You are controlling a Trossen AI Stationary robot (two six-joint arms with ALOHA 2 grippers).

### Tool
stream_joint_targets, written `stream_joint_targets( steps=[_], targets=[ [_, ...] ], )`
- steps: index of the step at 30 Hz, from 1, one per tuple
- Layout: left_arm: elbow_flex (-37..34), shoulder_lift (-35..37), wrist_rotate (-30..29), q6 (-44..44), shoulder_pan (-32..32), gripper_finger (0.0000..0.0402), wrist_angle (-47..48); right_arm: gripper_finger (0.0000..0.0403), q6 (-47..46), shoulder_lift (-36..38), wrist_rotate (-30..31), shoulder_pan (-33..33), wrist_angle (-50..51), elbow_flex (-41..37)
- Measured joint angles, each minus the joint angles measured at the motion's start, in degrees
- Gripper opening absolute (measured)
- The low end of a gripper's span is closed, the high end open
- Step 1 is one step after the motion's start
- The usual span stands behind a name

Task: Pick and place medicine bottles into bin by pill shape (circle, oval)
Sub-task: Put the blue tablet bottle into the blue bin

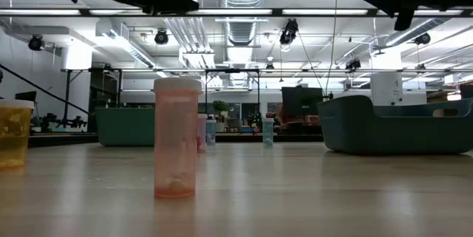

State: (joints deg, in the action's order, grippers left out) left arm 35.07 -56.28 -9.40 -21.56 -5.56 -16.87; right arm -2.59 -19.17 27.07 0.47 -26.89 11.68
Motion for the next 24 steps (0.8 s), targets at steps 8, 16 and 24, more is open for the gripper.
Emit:
stream_joint_targets(
  steps=[8,16,24],
  targets=[
    [-2.5,3.3,-0.3,-2.7,0.0,0.0160,-6.2,0.0164,-0.5,-12.9,0.0,0.0,1.9,9.9],
    [-2.7,7.5,-1.0,-4.9,-0.1,0.0160,-6.2,0.0164,-5.7,-24.5,0.1,0.0,12.2,22.6],
    [-2.7,11.5,-3.1,-6.0,0.0,0.0160,-6.1,0.0164,-16.8,-35.2,0.2,-0.4,32.4,36.7]
  ],
)
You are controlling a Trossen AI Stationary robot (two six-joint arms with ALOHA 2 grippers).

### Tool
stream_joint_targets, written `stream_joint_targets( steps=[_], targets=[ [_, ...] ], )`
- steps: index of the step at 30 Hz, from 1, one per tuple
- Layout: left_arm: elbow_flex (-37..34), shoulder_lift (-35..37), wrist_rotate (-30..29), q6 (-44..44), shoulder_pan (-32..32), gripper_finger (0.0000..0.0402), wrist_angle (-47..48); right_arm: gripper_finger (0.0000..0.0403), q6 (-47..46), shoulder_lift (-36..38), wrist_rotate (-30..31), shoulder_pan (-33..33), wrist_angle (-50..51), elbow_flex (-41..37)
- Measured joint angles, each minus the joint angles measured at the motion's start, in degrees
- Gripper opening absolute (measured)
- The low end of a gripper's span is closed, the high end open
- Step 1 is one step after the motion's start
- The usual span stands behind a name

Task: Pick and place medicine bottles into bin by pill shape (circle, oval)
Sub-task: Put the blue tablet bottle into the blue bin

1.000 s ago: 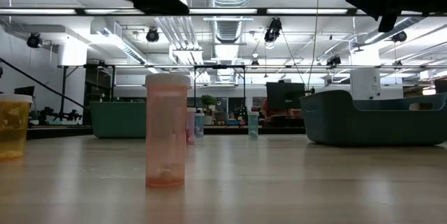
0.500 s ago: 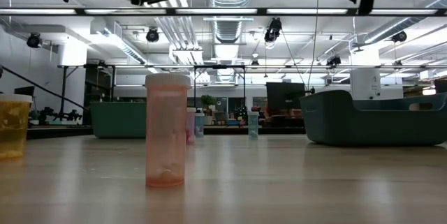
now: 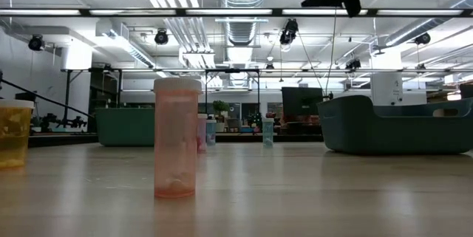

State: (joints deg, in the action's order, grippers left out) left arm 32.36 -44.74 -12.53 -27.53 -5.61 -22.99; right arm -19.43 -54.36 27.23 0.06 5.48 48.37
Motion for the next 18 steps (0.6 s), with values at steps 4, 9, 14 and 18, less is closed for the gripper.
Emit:
stream_joint_targets(
  steps=[4,9,14,18],
  targets=[
    [-0.3,1.2,0.0,0.0,0.0,0.0160,-0.1,0.0164,-4.0,-5.7,-0.2,-1.0,10.9,6.4],
    [-1.5,1.4,0.0,0.2,0.0,0.0160,0.0,0.0164,-7.6,-12.1,-0.2,-3.9,21.0,14.8],
    [-2.6,1.0,0.0,0.1,0.0,0.0160,0.1,0.0164,-7.2,-19.3,-0.4,-7.3,27.7,21.8],
    [-2.7,1.4,0.0,0.1,0.0,0.0160,-0.4,0.0164,-6.0,-24.5,-1.0,-10.1,30.3,25.5]
  ],
)
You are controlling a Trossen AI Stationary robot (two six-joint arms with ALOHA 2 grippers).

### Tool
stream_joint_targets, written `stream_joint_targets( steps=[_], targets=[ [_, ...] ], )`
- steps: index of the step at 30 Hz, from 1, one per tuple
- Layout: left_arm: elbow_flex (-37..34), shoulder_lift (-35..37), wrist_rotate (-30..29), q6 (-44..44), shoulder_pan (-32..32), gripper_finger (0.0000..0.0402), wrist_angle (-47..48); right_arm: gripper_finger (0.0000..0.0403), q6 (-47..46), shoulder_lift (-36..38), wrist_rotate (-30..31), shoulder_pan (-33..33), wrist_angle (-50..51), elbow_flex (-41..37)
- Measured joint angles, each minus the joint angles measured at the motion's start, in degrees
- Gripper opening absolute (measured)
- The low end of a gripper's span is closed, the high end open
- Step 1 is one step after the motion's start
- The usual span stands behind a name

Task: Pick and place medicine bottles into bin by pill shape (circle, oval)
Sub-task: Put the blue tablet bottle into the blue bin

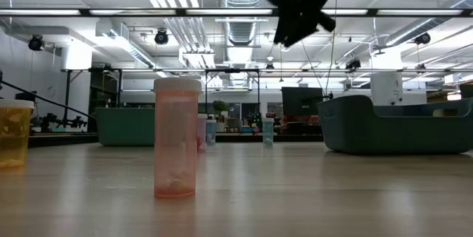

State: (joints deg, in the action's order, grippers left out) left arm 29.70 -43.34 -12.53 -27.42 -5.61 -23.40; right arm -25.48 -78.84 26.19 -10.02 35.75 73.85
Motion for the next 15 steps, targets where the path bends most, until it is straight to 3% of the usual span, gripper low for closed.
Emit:
stream_joint_targets(
  steps=[9,15],
  targets=[
    [-0.2,0.3,-0.1,-0.2,0.0,0.0160,0.0,0.0164,2.1,-9.4,-12.5,-6.4,9.9,7.5],
    [-0.2,0.1,-0.2,-0.2,0.0,0.0160,-0.1,0.0164,2.2,-12.7,-13.2,-8.7,13.6,10.3]
  ],
)
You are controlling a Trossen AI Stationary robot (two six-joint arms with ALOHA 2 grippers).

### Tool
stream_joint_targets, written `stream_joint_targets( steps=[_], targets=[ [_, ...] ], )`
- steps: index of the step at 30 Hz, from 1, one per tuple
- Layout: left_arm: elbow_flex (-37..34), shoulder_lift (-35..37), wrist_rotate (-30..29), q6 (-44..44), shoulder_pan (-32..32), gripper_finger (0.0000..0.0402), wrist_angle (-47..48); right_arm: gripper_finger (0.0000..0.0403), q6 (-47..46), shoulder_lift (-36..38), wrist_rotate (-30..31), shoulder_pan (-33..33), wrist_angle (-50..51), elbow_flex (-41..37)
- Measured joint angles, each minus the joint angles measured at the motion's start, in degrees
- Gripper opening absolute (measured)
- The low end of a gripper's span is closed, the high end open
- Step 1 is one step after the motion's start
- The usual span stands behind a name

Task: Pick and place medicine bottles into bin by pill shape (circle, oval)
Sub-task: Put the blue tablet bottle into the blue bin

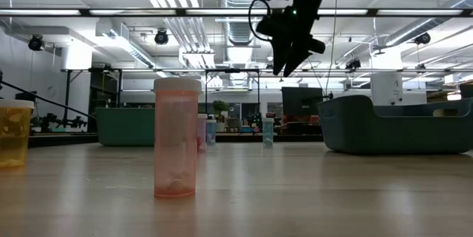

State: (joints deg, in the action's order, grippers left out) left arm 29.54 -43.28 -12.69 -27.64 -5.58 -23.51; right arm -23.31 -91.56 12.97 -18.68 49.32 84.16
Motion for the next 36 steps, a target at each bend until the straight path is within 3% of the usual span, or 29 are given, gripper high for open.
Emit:
stream_joint_targets(
  steps=[11,20,36],
  targets=[
    [-0.3,0.2,-0.3,-0.3,0.0,0.0160,0.0,0.0167,-2.9,-2.7,-0.1,-1.3,-0.5,0.0],
    [-1.0,0.2,-3.1,-1.7,0.0,0.0160,0.1,0.0200,-5.7,-5.3,-1.3,-1.4,-5.6,0.0],
    [-1.2,0.2,-3.3,-2.8,0.0,0.0160,0.1,0.0201,-8.8,-11.7,-3.4,-1.3,-9.6,0.0]
  ],
)
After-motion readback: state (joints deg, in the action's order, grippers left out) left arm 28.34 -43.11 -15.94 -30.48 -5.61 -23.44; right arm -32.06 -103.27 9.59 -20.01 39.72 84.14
